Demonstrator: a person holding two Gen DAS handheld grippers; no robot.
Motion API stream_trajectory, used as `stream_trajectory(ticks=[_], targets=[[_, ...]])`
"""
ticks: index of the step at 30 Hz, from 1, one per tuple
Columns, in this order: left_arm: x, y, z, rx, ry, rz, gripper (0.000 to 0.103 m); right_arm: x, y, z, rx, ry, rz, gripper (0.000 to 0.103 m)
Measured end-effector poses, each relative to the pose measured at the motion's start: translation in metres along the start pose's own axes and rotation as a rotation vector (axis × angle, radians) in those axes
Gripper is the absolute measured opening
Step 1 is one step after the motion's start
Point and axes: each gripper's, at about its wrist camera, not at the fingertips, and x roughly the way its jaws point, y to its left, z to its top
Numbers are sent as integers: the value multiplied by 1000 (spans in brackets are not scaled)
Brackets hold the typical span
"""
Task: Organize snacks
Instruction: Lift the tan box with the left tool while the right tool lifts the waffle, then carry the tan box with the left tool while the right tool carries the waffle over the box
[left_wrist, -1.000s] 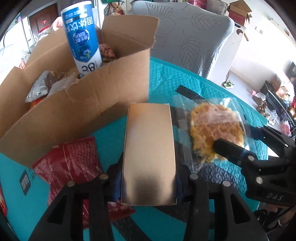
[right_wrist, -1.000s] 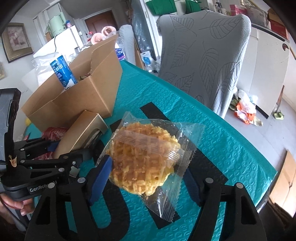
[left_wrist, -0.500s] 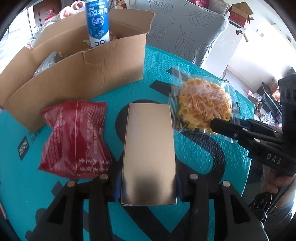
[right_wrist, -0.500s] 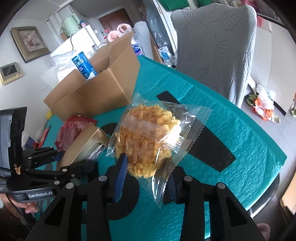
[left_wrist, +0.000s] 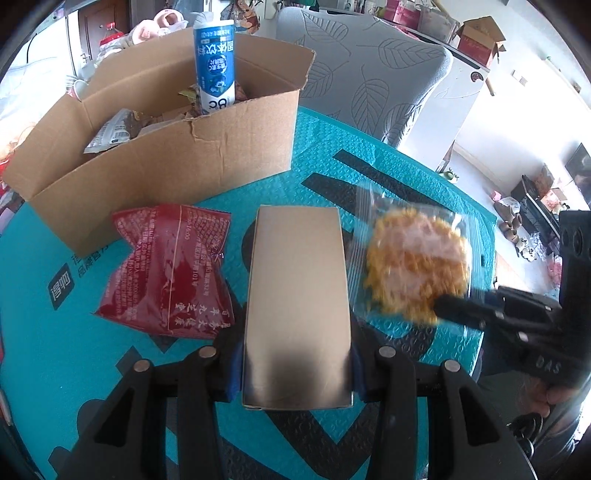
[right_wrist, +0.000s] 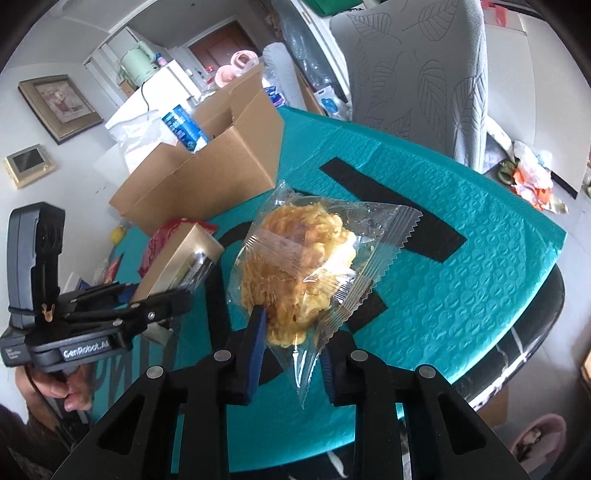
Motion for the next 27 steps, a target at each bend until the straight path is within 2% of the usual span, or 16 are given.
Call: stream_trajectory(ticks=[5, 6, 7, 8, 10, 18, 20, 21, 22, 24, 27], targets=[[-2, 0, -2, 9, -4, 10, 44, -2, 4, -8, -12, 28, 15, 29], [-1, -1, -2, 11, 1, 4, 44, -1, 3, -7, -5, 25, 15, 34], [1, -1, -1, 12, 6, 1, 44, 0, 2, -6, 2, 18, 18, 47], [2, -1, -1, 13, 9, 1, 44, 0, 1, -5, 7, 6, 30, 52], [4, -2, 0, 19, 9, 7, 44, 2, 2, -1, 19, -10, 41, 68], [12, 5, 0, -2, 21, 6, 44, 13, -4, 10, 87, -96, 16, 71], [14, 7, -1, -6, 26, 5, 44, 15, -1, 10, 86, -109, -31, 60], [15, 8, -2, -9, 28, 7, 44, 16, 0, 10, 78, -109, -62, 43], [16, 9, -2, -10, 29, 9, 44, 16, -3, 10, 92, -113, -40, 42], [17, 10, -3, -14, 27, 4, 44, 14, -10, 9, 143, -116, 20, 30], [17, 10, -4, -12, 22, -2, 44, 10, -10, 8, 154, -141, 41, 24]])
